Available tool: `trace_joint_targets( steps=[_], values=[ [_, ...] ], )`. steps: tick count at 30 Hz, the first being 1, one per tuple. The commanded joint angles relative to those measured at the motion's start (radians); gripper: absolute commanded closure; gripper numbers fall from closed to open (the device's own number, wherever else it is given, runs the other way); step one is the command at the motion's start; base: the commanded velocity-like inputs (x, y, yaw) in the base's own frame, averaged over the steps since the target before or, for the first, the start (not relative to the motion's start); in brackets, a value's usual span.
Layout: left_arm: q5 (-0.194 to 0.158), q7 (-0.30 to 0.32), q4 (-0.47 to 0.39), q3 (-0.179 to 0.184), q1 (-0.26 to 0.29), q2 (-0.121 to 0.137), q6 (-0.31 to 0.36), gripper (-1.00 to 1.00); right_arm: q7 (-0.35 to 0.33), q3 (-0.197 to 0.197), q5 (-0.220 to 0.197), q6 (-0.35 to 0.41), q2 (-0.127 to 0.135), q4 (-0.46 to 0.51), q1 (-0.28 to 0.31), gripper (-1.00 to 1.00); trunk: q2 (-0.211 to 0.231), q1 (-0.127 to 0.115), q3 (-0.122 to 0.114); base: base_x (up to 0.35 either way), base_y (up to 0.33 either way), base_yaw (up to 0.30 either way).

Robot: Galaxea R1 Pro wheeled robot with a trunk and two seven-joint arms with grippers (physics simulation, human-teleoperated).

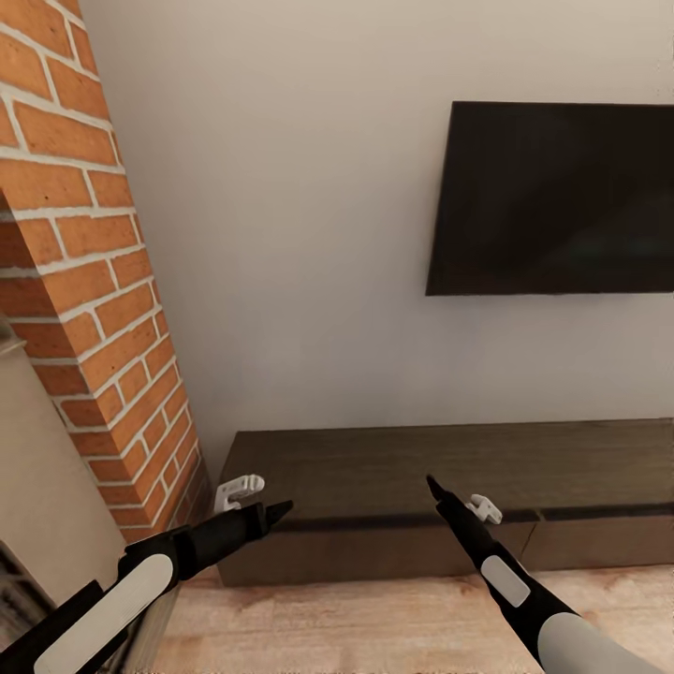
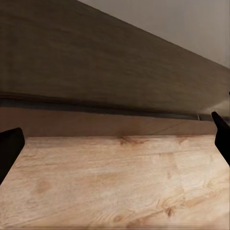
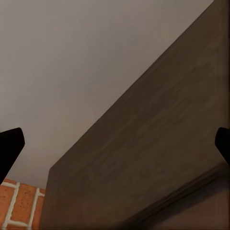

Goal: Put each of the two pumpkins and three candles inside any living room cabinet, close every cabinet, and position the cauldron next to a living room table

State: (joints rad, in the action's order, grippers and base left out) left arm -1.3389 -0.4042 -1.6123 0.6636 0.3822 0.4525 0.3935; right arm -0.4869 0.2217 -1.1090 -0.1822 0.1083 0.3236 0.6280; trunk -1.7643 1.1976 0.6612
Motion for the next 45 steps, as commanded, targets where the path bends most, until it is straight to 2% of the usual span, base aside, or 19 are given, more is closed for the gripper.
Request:
trace_joint_targets(
  steps=[1, 15, 20, 37, 40, 41, 43, 44, 45],
  values=[
    [-0.009, -0.008, -0.001, 0.001, 0.001, 0.001, -0.001, -1.0, -0.003, 0.008, -0.009, -0.006, 0.001, -0.001, 0.001, -1.0, -0.008, 0.004, 0.004, -0.022, 0.0, 0.0],
    [-0.016, -0.007, -0.001, 0.001, 0.001, 0.002, 0.001, -1.0, 0.0, 0.011, -0.013, -0.002, -0.006, 0.008, 0.001, -1.0, -0.106, 0.057, 0.048, -0.003, 0.0, 0.0],
    [-0.016, -0.007, 0.0, 0.001, 0.001, 0.002, 0.001, -1.0, -0.003, 0.007, -0.012, -0.008, -0.028, 0.0, 0.001, -1.0, -0.141, 0.077, 0.064, 0.0, 0.0, 0.0],
    [-0.016, -0.007, 0.0, 0.001, 0.001, 0.002, 0.001, -1.0, 0.001, 0.005, -0.012, -0.014, -0.029, -0.003, 0.001, -1.0, -0.26, 0.142, 0.117, -0.038, 0.0, 0.0],
    [-0.016, -0.007, 0.0, 0.002, 0.001, 0.001, 0.001, -1.0, 0.011, 0.006, -0.012, -0.069, -0.031, -0.014, 0.001, -1.0, -0.281, 0.153, 0.126, -0.278, 0.0, 0.0],
    [-0.016, -0.007, 0.0, 0.002, 0.001, 0.001, 0.001, -1.0, 0.02, 0.007, -0.012, -0.14, -0.031, -0.028, 0.001, -1.0, -0.288, 0.157, 0.13, -0.218, 0.0, 0.0],
    [-0.016, -0.007, 0.0, 0.002, 0.001, 0.001, 0.001, -1.0, 0.025, 0.008, -0.012, -0.215, -0.032, -0.04, 0.001, -1.0, -0.302, 0.165, 0.136, -0.143, 0.0, 0.0],
    [-0.016, -0.008, 0.0, 0.002, 0.001, 0.001, 0.0, -1.0, 0.037, 0.011, -0.013, -0.321, -0.052, -0.059, 0.001, -1.0, -0.309, 0.169, 0.139, -0.01, 0.0, 0.0],
    [-0.016, -0.007, 0.0, 0.002, 0.001, 0.0, 0.0, -1.0, 0.052, 0.009, -0.013, -0.324, -0.061, -0.06, 0.001, -1.0, -0.316, 0.172, 0.142, -0.006, 0.0, 0.0]
  ],
)
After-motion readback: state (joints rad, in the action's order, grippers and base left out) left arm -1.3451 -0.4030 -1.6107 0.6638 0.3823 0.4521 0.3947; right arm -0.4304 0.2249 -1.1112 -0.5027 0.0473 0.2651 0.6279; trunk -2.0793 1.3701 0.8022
